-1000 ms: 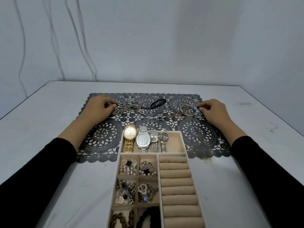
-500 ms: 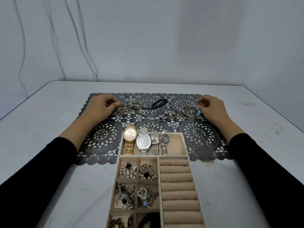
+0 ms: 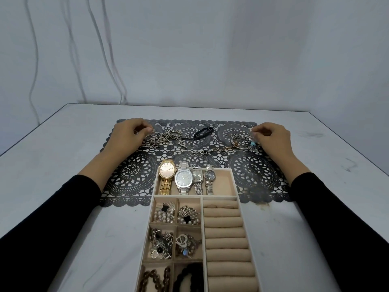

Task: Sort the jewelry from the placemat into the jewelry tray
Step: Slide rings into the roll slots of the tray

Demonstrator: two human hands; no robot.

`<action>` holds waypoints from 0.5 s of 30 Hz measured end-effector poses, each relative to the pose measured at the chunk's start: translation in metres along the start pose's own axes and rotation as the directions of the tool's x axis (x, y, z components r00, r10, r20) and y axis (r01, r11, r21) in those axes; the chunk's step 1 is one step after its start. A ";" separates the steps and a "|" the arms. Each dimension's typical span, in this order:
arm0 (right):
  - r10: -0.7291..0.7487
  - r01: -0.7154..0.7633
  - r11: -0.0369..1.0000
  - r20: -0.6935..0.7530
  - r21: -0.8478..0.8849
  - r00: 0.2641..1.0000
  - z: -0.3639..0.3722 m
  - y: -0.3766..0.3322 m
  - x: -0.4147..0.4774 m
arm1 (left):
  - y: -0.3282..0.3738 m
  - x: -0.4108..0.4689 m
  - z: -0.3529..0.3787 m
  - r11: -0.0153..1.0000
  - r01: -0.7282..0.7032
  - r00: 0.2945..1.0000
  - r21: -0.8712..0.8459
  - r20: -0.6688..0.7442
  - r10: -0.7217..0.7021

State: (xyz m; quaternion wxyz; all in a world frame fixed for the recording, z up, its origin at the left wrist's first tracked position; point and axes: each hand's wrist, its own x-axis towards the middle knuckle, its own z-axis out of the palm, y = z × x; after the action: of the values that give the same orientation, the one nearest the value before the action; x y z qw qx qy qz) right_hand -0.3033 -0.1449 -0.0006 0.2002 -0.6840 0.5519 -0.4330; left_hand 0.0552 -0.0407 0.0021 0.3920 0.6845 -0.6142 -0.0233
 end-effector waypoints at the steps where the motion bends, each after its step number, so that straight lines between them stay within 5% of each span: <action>1: 0.000 0.000 1.000 -0.015 0.011 1.000 -0.001 -0.002 -0.003 | 0.002 -0.002 -0.001 1.000 0.004 1.000 -0.019 -0.018 -0.005; 7: 0.044 -0.034 0.990 -0.070 0.138 0.997 -0.009 -0.016 -0.023 | 0.020 -0.017 -0.010 0.992 0.040 0.994 -0.119 -0.096 -0.051; 15: 0.022 -0.054 0.929 0.090 0.366 0.996 -0.017 -0.051 -0.068 | 0.048 -0.052 -0.021 0.945 0.040 0.996 -0.323 -0.061 -0.063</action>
State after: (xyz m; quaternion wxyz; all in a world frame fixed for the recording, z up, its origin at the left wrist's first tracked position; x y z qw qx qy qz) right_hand -0.2886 -0.0625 0.0214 0.3562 -0.6411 0.4653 -0.4956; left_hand 0.0137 0.0175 0.0207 0.5189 0.6278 -0.5698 -0.1094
